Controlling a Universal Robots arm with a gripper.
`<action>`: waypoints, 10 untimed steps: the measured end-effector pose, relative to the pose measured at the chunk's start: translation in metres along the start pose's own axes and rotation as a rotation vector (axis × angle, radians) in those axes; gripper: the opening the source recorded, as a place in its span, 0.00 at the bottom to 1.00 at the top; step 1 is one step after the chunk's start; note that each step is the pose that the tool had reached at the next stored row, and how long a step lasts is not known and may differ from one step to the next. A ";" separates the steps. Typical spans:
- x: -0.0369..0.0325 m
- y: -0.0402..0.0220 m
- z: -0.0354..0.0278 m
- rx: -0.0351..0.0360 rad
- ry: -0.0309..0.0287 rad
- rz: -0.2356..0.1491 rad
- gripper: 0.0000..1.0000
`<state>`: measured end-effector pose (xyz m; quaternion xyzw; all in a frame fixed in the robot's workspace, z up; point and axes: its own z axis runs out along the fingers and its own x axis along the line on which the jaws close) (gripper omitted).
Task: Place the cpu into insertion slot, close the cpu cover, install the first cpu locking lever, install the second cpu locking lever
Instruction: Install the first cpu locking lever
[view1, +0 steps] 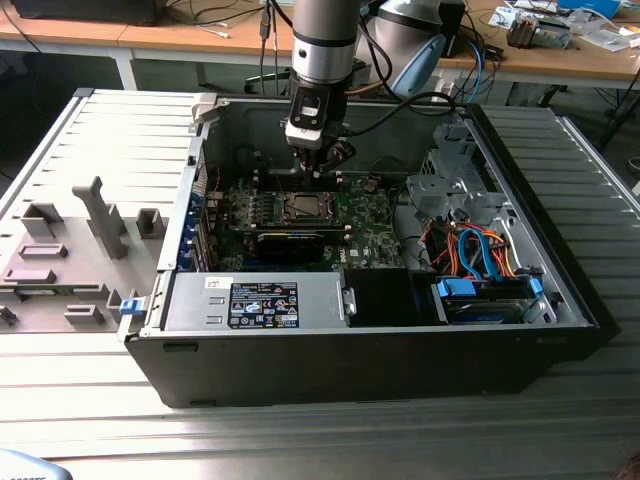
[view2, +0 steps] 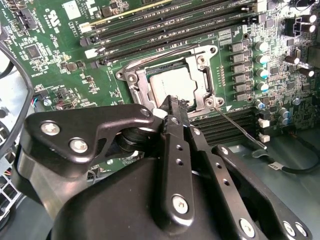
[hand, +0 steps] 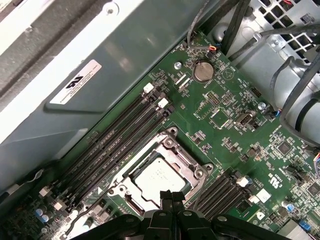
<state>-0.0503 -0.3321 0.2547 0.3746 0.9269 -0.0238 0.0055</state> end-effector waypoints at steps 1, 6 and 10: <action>0.0000 0.0000 0.0000 0.0000 0.0000 -0.001 0.11; 0.0000 0.0000 0.0000 -0.0003 -0.0003 -0.009 0.11; 0.0000 0.0000 0.0000 -0.0005 -0.0006 -0.015 0.11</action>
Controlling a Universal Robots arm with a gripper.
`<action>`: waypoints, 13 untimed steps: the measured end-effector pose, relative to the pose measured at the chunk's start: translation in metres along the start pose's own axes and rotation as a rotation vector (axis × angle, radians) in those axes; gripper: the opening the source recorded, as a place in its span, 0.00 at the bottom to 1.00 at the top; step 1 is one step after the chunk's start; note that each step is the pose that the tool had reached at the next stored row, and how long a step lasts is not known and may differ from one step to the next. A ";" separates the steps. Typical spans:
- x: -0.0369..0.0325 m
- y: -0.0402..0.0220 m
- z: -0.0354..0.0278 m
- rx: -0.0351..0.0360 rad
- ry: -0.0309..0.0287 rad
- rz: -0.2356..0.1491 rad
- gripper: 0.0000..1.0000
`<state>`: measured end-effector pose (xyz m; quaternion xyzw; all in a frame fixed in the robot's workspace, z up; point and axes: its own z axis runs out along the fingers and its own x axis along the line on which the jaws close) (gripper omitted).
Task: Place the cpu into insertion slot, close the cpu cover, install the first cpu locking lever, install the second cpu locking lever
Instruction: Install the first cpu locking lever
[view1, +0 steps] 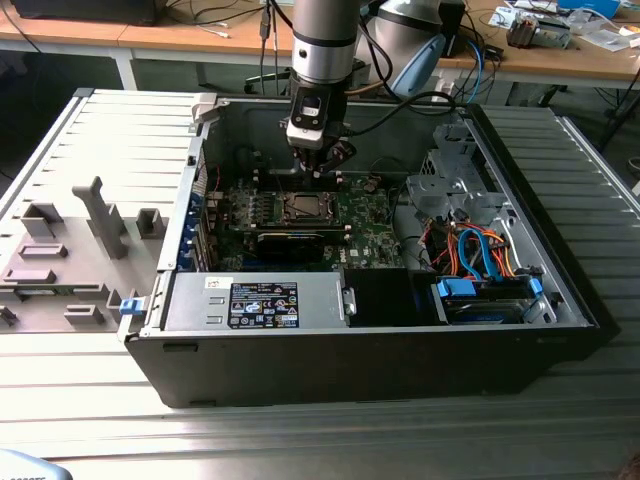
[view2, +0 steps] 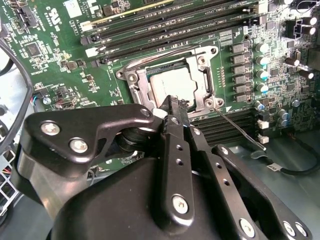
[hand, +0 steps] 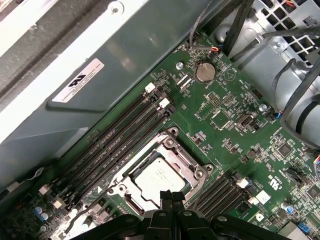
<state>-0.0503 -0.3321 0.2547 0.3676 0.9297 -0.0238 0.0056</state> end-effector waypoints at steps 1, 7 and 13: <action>0.0000 0.0000 0.0000 -0.0001 -0.0001 -0.002 0.11; 0.0000 0.0000 0.0000 -0.0003 -0.0004 -0.012 0.11; 0.0000 0.0000 0.0000 -0.0006 -0.0009 -0.022 0.11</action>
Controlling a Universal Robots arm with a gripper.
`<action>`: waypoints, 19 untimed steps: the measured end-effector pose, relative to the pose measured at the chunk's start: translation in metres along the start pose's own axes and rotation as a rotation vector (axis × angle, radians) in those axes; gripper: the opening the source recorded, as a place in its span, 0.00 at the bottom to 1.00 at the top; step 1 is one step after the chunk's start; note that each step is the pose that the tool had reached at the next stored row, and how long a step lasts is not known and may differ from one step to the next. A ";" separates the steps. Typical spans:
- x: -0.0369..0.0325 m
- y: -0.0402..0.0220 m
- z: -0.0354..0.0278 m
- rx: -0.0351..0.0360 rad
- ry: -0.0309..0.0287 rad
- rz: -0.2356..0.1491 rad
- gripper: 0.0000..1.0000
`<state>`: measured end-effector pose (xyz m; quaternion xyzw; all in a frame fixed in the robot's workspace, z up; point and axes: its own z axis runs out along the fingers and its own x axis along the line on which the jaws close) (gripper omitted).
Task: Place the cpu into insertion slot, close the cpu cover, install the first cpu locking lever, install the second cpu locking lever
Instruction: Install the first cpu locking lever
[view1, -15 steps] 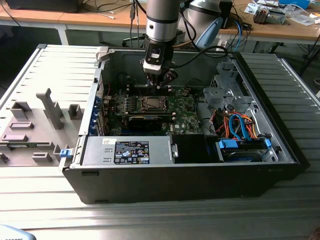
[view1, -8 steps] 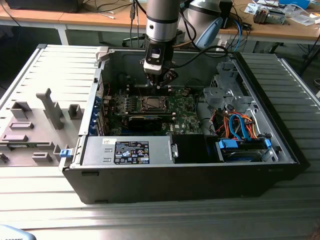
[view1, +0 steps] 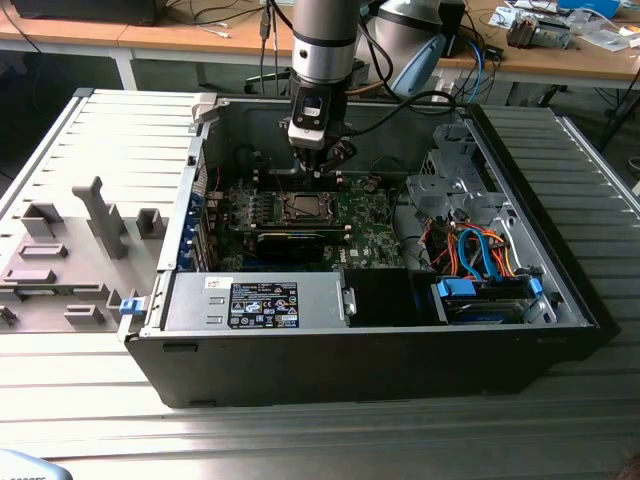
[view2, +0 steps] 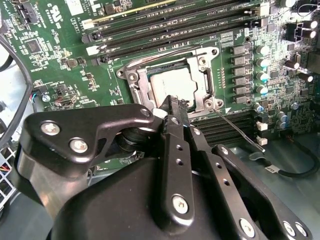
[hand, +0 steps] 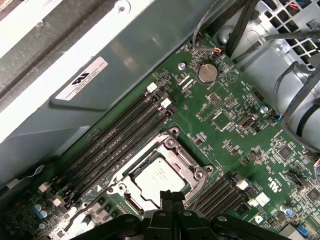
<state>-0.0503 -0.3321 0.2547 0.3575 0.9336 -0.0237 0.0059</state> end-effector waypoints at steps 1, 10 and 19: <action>0.0000 0.0000 0.0000 0.0000 -0.0001 -0.001 0.11; 0.0000 0.0000 0.0000 -0.0005 -0.0007 -0.018 0.11; 0.0000 0.0000 0.0000 -0.0009 -0.0013 -0.032 0.11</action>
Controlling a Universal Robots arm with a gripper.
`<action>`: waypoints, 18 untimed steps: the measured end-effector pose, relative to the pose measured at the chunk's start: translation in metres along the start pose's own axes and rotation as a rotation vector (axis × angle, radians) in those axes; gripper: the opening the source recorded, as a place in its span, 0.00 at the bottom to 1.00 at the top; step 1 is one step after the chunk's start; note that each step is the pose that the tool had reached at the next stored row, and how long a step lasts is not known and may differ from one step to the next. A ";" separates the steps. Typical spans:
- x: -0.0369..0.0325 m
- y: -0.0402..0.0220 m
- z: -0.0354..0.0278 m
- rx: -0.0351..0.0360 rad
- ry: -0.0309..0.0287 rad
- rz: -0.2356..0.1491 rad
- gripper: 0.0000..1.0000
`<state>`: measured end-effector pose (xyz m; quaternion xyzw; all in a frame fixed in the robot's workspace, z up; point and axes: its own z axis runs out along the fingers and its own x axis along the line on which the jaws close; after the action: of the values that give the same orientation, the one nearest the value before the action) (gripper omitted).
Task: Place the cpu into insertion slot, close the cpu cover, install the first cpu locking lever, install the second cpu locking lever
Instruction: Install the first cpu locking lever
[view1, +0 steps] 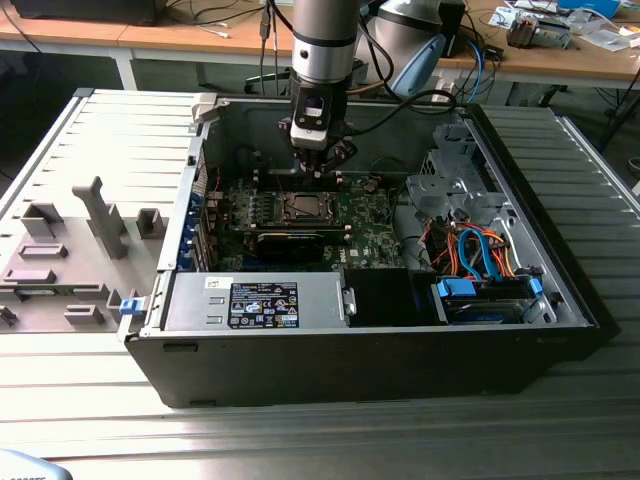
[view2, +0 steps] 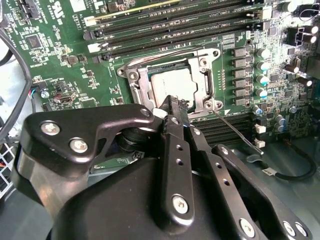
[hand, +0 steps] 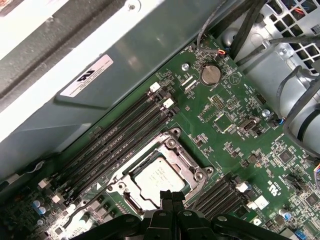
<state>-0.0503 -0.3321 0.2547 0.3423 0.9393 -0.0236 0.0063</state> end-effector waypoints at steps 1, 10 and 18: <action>0.0000 0.0000 0.0000 -0.0001 -0.0001 -0.001 0.11; 0.0000 0.0000 0.0000 -0.0004 -0.0006 -0.014 0.11; 0.0000 0.0000 0.0000 -0.0008 -0.0010 -0.026 0.11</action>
<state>-0.0503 -0.3321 0.2547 0.3300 0.9437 -0.0235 0.0065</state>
